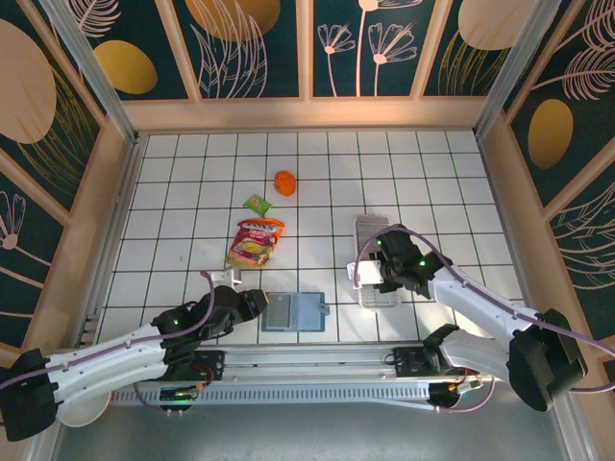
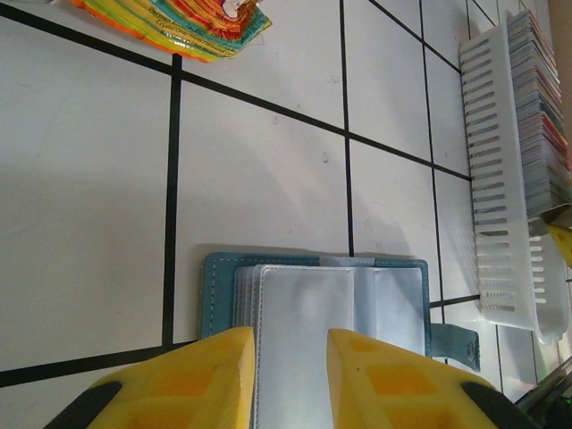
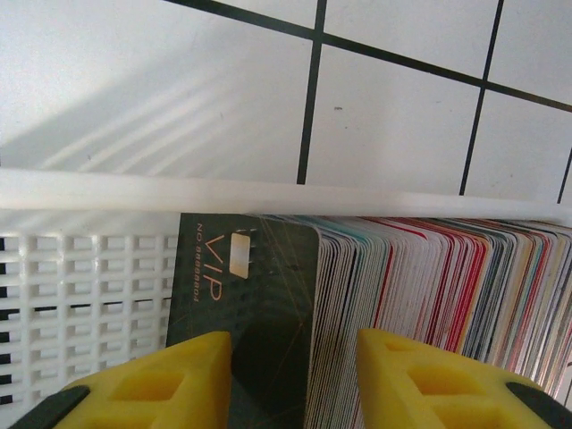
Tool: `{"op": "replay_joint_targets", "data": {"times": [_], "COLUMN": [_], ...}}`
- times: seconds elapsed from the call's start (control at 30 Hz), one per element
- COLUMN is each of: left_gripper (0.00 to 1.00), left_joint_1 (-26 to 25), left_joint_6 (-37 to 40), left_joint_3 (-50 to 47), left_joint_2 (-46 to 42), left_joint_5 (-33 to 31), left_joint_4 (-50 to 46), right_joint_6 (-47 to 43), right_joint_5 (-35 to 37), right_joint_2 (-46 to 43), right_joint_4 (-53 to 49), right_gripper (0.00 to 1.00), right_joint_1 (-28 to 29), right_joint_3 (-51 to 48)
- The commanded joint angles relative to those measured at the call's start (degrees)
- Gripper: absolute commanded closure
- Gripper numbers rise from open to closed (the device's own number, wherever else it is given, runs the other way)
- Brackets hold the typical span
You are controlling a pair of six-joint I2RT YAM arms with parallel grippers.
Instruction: Put the credit cards into the card holder
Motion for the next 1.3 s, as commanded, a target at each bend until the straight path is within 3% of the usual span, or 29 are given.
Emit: {"op": "replay_joint_targets", "data": {"times": [0.0, 0.6, 0.77, 0.93, 1.03, 1.13, 1.27], "left_gripper": [0.74, 0.77, 0.76, 0.74, 0.71, 0.68, 0.66], "left_joint_1": [-0.01, -0.03, -0.02, -0.03, -0.07, -0.06, -0.04], "left_joint_6": [-0.68, -0.80, -0.51, -0.48, -0.55, -0.59, -0.58], "left_joint_3": [-0.52, -1.05, -1.14, -1.48, -1.55, -1.66, -1.62], "left_joint_2": [0.20, 2.63, 2.50, 1.35, 0.58, 0.19, 0.92], "left_joint_5": [0.78, 1.64, 1.59, 1.30, 1.22, 1.30, 1.60], "left_joint_4": [1.00, 3.16, 2.78, 1.60, 0.77, 0.70, 1.09], "right_joint_6": [-0.28, 2.77, 10.00, 36.07, 58.22, 88.93, 120.16], "right_joint_5": [1.62, 1.65, 2.21, 3.03, 5.46, 12.89, 4.86], "right_joint_2": [-1.55, -6.14, -6.74, -5.58, -3.91, -1.14, 2.53], "right_joint_4": [0.63, -6.77, -11.97, -11.26, -5.16, 2.87, 21.01], "right_gripper": [0.63, 0.82, 0.99, 1.00, 1.00, 1.00, 1.00], "right_joint_1": [0.17, 1.57, 7.09, 15.76, 21.58, 24.51, 26.68], "right_joint_3": [1.92, 4.87, 9.08, 17.49, 19.95, 18.96, 9.53]}}
